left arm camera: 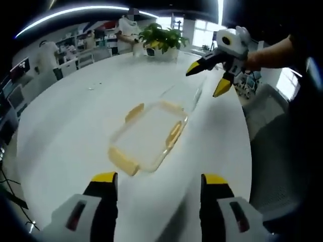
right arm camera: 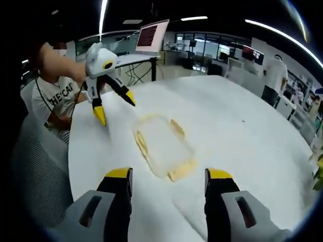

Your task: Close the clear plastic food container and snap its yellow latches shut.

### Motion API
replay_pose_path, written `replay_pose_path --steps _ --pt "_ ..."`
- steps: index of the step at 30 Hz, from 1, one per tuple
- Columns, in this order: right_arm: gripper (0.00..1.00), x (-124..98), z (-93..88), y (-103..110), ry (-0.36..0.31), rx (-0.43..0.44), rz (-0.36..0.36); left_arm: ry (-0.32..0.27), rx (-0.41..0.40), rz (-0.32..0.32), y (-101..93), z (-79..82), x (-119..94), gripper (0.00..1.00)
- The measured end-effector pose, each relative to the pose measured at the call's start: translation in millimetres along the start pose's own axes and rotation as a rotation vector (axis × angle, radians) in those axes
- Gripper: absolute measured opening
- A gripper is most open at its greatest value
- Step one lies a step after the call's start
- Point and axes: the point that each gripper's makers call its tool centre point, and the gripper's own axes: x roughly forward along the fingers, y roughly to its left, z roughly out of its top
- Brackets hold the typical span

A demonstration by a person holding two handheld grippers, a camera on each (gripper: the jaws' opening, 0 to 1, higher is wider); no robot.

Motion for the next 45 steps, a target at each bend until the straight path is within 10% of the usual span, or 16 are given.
replay_pose_path --steps 45 --pt "0.58 56.2 -23.1 -16.6 0.191 -0.163 0.177 0.128 0.151 -0.068 44.3 5.3 31.6 0.51"
